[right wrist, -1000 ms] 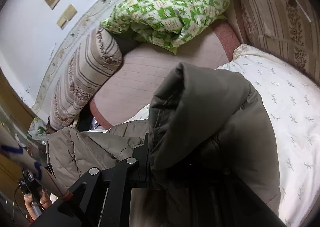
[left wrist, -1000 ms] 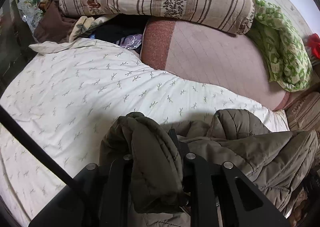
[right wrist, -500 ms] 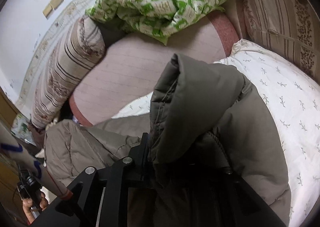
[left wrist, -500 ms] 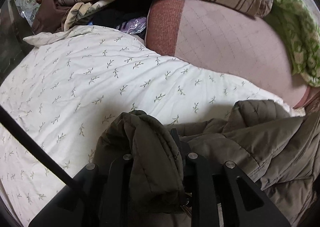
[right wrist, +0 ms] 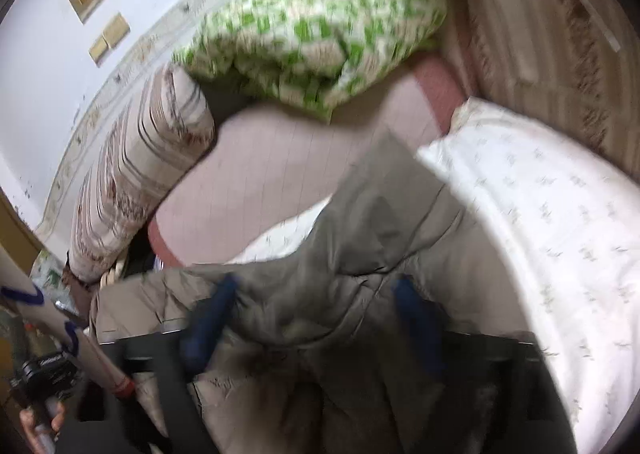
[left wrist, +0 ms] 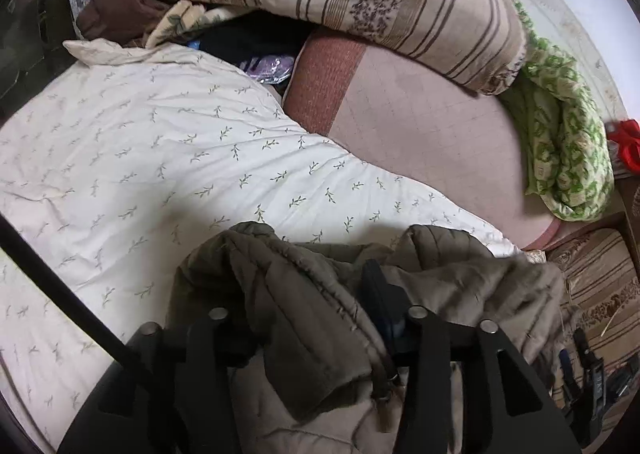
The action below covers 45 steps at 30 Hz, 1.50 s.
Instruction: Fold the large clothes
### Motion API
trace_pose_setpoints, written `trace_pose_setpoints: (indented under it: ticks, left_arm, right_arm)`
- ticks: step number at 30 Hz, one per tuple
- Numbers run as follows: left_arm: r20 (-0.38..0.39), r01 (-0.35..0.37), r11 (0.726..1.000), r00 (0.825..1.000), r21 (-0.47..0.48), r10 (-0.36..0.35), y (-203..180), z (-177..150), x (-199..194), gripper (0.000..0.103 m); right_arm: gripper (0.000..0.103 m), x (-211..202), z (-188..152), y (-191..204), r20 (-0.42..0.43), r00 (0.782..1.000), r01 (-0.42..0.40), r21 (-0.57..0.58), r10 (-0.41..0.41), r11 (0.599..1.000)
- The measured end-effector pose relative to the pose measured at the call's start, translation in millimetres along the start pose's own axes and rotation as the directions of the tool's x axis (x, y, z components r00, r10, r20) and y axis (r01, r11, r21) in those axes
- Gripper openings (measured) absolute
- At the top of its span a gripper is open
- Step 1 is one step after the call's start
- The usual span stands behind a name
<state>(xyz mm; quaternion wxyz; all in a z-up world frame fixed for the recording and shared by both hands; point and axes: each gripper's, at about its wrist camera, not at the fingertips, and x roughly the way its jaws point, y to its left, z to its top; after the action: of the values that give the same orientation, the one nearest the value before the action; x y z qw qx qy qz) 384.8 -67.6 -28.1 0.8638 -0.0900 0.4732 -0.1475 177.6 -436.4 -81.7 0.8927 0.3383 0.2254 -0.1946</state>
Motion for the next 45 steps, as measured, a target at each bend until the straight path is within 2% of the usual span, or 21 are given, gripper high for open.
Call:
trace_pose_setpoints:
  ticks: [4,7,9,12,14,17,18,21,26,31,38,45]
  left_arm:
    - [0.016,-0.003,1.000,1.000,0.014,0.003,-7,0,-16,0.048]
    - [0.013,0.024,1.000,1.000,-0.015,-0.024,-9,6,-26,0.051]
    - [0.025,0.073,0.996,0.997,-0.045,-0.072,-11,13,-37,0.057]
    - [0.063,0.111,0.991,0.992,-0.080,-0.106,-12,23,-48,0.063]
    - [0.111,0.077,0.994,0.991,-0.073,-0.069,-16,30,-59,0.065]
    - [0.150,-0.023,1.000,0.988,0.004,0.022,-30,25,-66,0.068]
    - [0.156,-0.076,0.996,0.986,0.049,0.067,-38,19,-64,0.068]
    - [0.171,-0.162,0.970,0.977,0.180,0.131,-58,-6,-51,0.069]
    - [0.142,-0.187,0.924,0.979,0.333,0.147,-84,-44,-15,0.069]
    - [0.090,-0.187,0.913,0.982,0.361,0.166,-104,-59,27,0.069]
    - [0.100,-0.260,0.876,0.965,0.405,0.240,-111,-62,73,0.069]
    - [0.108,-0.261,0.868,0.965,0.423,0.237,-111,-56,95,0.073]
  right_arm:
    - [0.092,-27,3,13,0.065,0.998,0.003,-0.059,0.000,0.998]
    - [0.092,-41,-1,30,0.098,0.995,-0.001,-0.122,0.013,0.993]
    - [0.092,-44,-8,46,0.079,0.996,-0.030,-0.194,0.046,0.981]
    - [0.092,-40,-28,67,0.035,0.997,-0.060,-0.292,0.073,0.954]
    - [0.092,-31,-44,79,-0.015,0.997,-0.078,-0.348,0.077,0.934]
    - [0.092,-17,-64,87,-0.057,0.997,-0.070,-0.397,0.052,0.915]
    - [0.091,-11,-69,89,-0.067,0.997,-0.061,-0.407,0.037,0.912]
    - [0.091,1,-71,87,-0.077,0.997,-0.030,-0.407,-0.001,0.913]
    - [0.091,17,-65,67,-0.093,0.994,0.026,-0.362,-0.064,0.932]
    - [0.091,38,-56,41,-0.151,0.984,0.053,-0.278,-0.098,0.959]
    - [0.091,55,-57,31,-0.159,0.978,0.084,-0.288,-0.134,0.954]
    - [0.092,68,-57,23,-0.166,0.977,0.086,-0.262,-0.132,0.961]
